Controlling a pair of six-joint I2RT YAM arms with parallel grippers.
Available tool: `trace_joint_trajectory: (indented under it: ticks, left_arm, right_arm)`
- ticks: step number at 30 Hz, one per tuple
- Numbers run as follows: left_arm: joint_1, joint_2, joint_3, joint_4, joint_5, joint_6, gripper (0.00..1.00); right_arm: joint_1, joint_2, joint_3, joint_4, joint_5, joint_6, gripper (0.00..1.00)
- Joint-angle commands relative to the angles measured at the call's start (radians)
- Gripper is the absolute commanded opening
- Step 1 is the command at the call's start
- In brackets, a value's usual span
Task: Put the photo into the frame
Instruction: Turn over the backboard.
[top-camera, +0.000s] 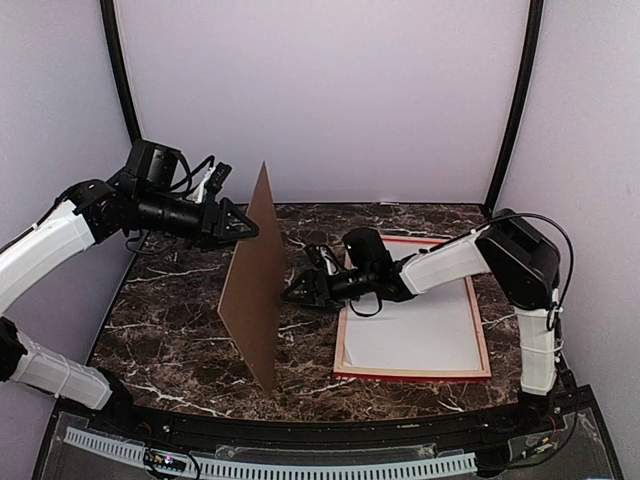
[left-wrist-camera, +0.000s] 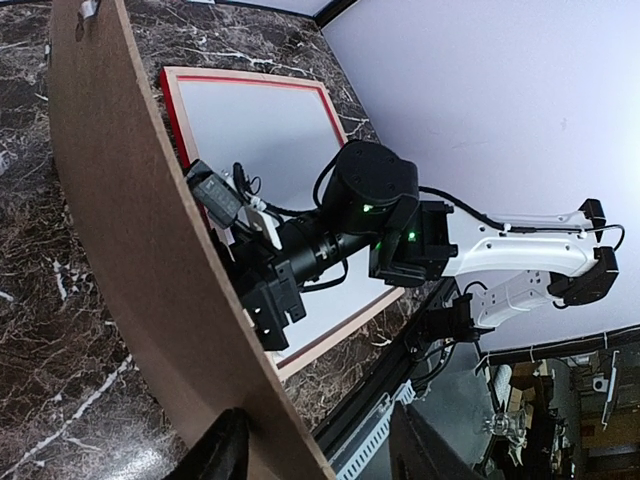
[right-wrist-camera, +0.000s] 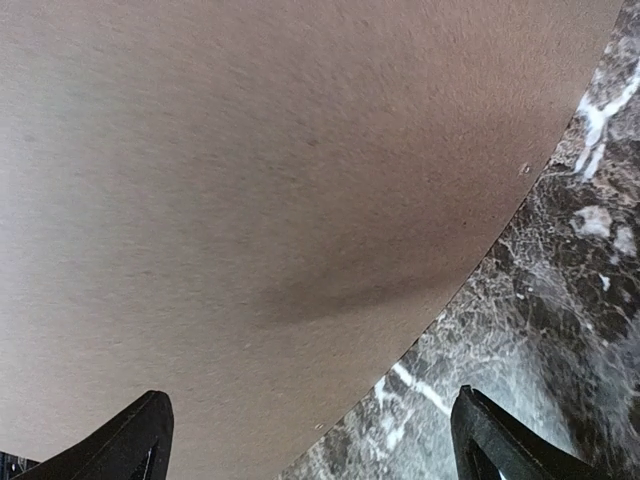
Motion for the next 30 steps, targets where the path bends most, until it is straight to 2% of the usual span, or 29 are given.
trace_joint_trajectory:
  ticks: [1, 10, 17, 25, 30]
  left_arm:
    - [-0.027, 0.022, 0.045, 0.022, -0.009, 0.000, 0.51]
    - [-0.067, 0.070, 0.080, 0.032, -0.028, -0.002, 0.50]
    - [-0.087, 0.094, 0.086, 0.048, -0.029, -0.004, 0.50]
    - [-0.112, 0.119, 0.084, 0.081, -0.029, -0.016, 0.50]
    - [-0.132, 0.138, 0.084, 0.102, -0.029, -0.020, 0.50]
  right_arm:
    - [-0.031, -0.113, -0.036, 0.016, -0.010, -0.010, 0.98]
    - [-0.051, -0.249, 0.019, -0.101, -0.002, -0.015, 0.97]
    - [-0.061, -0.318, 0.161, -0.221, 0.037, -0.001, 0.96]
    - [-0.061, -0.259, 0.443, -0.433, 0.074, -0.028, 0.94]
    - [-0.061, -0.215, 0.539, -0.535, 0.092, -0.043, 0.93]
